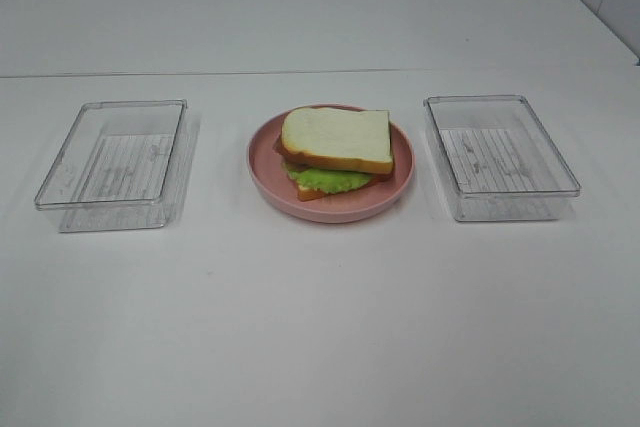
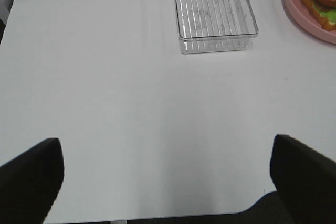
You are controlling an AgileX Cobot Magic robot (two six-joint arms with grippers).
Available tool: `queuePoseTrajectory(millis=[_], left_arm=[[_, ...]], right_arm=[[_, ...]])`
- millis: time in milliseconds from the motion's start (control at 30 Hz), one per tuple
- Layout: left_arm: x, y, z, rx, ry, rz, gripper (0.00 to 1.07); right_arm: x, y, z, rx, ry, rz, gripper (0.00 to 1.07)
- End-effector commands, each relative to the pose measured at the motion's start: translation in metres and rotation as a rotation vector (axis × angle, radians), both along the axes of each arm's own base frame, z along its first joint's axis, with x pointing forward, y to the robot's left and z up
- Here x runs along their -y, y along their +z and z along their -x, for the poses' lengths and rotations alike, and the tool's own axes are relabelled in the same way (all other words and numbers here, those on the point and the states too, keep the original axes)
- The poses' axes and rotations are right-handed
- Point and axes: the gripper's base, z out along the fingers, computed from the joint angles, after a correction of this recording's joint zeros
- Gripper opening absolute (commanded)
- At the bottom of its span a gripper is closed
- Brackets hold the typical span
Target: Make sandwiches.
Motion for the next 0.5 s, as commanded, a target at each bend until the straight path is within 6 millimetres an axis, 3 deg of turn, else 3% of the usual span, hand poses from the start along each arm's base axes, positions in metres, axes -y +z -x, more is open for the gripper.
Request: queuePoseTrajectory(millis=[33,233,333,500], left_arm=[[0.001,-0.015,0.018,0.07,-0.019,0.007,1.02],[0.002,-0.036,0.034,0.138,-0.028,0.034,1.02],[0.002,-0.038,0.043,0.232,-0.035,0.046,1.02],[0.002,-0.039,0.042,0.223,-0.035,0.047,1.02]], right_arm=[[0.0,0.0,0.004,0.03,-0.001,0.011,0.99],[0.0,0.0,0.004,0.03,-0.001,0.011,0.99],[0.0,0.0,0.004,0.03,-0.001,0.011,0.99],[0.0,0.0,0.004,0.029,-0.001,0.011,0.99]])
